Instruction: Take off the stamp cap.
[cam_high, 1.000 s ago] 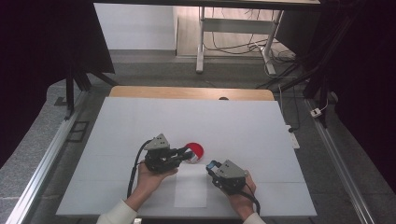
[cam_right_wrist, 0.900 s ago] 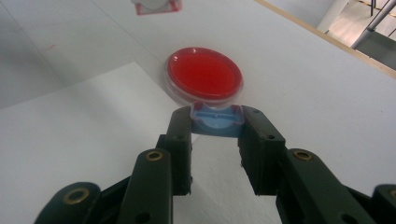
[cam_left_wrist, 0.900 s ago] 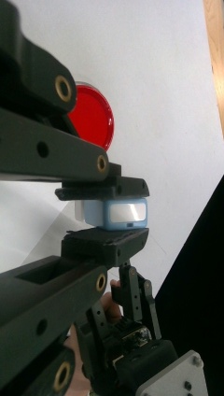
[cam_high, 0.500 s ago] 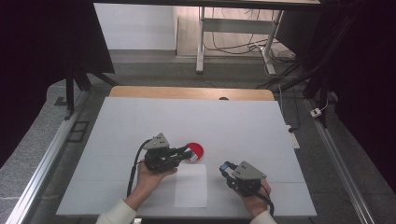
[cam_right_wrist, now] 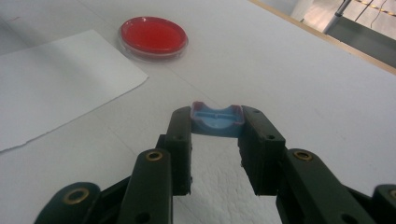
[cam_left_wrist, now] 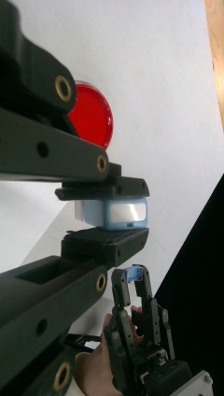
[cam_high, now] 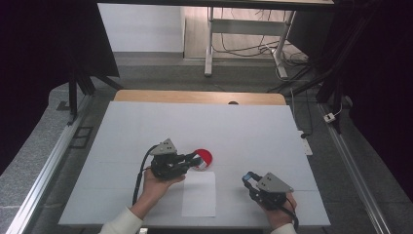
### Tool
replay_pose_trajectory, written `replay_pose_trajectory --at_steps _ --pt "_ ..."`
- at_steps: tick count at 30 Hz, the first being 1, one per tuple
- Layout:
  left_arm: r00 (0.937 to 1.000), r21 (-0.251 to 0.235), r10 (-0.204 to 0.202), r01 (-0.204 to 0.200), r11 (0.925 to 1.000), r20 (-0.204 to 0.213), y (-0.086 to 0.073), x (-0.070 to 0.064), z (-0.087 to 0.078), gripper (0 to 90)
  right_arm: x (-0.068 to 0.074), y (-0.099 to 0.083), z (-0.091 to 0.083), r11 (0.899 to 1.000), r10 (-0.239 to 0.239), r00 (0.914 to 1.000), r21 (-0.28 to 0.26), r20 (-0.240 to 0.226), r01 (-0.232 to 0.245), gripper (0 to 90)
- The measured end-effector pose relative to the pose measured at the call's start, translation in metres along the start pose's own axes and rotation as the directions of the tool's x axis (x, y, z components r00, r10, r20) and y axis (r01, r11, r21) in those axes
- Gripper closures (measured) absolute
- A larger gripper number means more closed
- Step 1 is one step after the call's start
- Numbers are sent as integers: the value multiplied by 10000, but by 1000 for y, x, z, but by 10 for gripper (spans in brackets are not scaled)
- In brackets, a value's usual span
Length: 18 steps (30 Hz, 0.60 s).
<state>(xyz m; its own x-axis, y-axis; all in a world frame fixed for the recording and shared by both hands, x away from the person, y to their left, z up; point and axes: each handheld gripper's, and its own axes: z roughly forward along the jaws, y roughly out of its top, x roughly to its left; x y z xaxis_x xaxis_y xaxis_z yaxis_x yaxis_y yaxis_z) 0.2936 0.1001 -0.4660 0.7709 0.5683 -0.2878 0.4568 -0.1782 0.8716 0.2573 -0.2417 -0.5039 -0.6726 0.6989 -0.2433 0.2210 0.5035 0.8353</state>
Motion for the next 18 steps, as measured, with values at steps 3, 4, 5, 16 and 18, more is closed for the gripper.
replay_pose_trajectory --at_steps 3,4,5,16,18 --pt "10000 6 0 0 10000 8 0 0 -1 753 -2 -5 -5 9999 145 9998 35 107 -146 650" --pt "10000 9 3 -3 10000 7 0 0 -1 754 -2 -7 -7 9999 144 9998 75 163 -145 651" --pt "10000 9 3 -3 10000 8 0 0 -1 753 -3 -11 -10 9997 110 9996 222 256 -116 651" --pt "10000 40 28 -28 10000 7 0 -1 0 753 -14 -22 -22 9993 238 9977 277 630 -256 650" --pt "10000 40 29 -29 10000 6 0 -1 0 753 -15 -23 -23 9992 261 9976 272 645 -279 650"
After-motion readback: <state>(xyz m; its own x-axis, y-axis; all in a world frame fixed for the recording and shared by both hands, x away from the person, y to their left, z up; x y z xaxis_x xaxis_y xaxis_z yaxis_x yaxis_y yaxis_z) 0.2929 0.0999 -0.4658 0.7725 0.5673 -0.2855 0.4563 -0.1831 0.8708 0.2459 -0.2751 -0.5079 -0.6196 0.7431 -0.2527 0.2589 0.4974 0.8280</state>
